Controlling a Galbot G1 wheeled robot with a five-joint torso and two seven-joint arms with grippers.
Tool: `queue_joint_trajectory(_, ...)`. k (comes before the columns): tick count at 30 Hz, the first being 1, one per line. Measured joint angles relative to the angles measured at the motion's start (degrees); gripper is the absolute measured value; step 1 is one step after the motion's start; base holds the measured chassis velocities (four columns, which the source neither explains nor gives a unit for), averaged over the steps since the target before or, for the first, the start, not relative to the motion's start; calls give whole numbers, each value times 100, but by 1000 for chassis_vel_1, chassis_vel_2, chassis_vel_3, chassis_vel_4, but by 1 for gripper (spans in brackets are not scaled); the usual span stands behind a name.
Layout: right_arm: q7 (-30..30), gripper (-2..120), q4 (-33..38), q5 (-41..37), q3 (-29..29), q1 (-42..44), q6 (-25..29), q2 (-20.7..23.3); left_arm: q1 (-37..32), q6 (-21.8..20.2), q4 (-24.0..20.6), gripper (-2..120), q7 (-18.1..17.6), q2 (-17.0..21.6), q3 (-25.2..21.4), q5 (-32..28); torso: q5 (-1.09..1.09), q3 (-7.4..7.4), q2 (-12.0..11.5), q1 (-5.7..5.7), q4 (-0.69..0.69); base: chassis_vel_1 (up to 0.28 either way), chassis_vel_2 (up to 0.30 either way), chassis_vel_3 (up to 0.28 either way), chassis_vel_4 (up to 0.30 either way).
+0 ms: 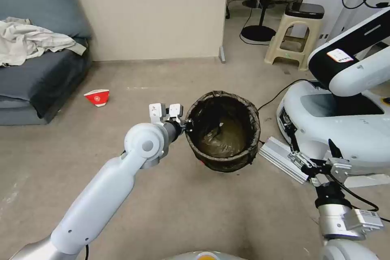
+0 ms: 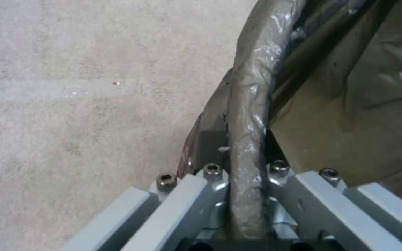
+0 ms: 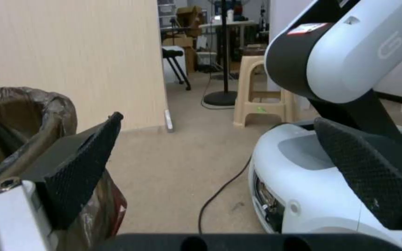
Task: Pick up the trash can from the floor.
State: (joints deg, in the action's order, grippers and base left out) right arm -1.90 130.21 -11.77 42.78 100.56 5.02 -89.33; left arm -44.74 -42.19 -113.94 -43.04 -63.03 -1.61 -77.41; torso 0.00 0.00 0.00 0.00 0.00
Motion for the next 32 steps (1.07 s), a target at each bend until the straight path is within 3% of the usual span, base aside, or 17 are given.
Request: queue_joint_trajectory(32, 10, 100, -2, 3, 0, -3, -3, 17, 64, 5, 45, 0, 7, -90, 83, -10, 1, 0, 0, 0, 0, 0, 0, 0, 0)
